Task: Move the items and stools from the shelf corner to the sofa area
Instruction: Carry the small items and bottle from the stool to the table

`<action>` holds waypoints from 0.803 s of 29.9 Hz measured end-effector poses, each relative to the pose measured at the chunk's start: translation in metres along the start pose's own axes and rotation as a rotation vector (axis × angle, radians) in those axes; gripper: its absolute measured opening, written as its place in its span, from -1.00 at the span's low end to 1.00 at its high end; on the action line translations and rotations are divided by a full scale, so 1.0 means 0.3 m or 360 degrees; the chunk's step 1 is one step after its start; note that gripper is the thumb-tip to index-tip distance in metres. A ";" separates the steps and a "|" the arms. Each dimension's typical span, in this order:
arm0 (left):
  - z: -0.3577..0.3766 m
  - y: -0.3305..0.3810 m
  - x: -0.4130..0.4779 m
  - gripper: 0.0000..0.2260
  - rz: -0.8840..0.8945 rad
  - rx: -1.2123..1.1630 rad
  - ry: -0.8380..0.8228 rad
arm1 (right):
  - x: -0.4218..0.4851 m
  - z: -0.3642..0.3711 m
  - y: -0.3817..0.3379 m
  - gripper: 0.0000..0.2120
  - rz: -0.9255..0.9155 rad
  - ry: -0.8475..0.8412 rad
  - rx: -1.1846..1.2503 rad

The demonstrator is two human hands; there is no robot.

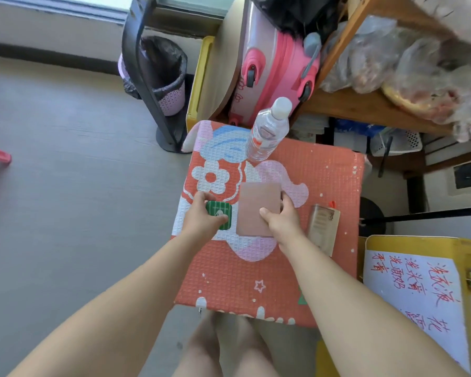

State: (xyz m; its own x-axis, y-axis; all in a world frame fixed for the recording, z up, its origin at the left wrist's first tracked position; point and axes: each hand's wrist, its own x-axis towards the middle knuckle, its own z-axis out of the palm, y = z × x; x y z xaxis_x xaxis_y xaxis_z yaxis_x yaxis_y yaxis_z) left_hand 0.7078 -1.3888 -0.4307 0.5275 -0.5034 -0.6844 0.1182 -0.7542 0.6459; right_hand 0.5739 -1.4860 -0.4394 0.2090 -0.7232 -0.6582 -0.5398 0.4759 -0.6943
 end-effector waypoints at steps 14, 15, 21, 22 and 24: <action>-0.438 0.153 -0.303 -0.66 0.0175 -0.0526 0.0557 | -0.263 0.162 -0.467 -0.42 -0.0491 -0.0554 -0.0035; -0.462 0.156 -0.316 -0.66 0.0189 -0.0542 0.0584 | -0.278 0.182 -0.491 -0.41 -0.0522 -0.0583 -0.0058; -0.689 0.073 -0.445 -0.65 0.0232 -0.0707 0.0892 | -0.447 0.404 -0.611 -0.44 -0.0732 -0.0830 -0.0221; -0.731 0.050 -0.463 -0.65 0.0242 -0.0731 0.0928 | -0.470 0.449 -0.627 -0.43 -0.0751 -0.0864 -0.0235; -0.801 0.007 -0.492 -0.65 0.0232 -0.0778 0.1009 | -0.514 0.523 -0.647 -0.43 -0.0752 -0.0943 -0.0243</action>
State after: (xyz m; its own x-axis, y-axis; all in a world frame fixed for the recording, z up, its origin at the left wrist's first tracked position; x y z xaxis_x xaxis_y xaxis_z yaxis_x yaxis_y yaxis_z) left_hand 0.8322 -1.2147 -0.2471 0.9248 -0.1371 -0.3548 0.2881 -0.3566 0.8887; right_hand 0.7744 -1.3882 -0.2488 0.8236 -0.4232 -0.3776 -0.3820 0.0782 -0.9208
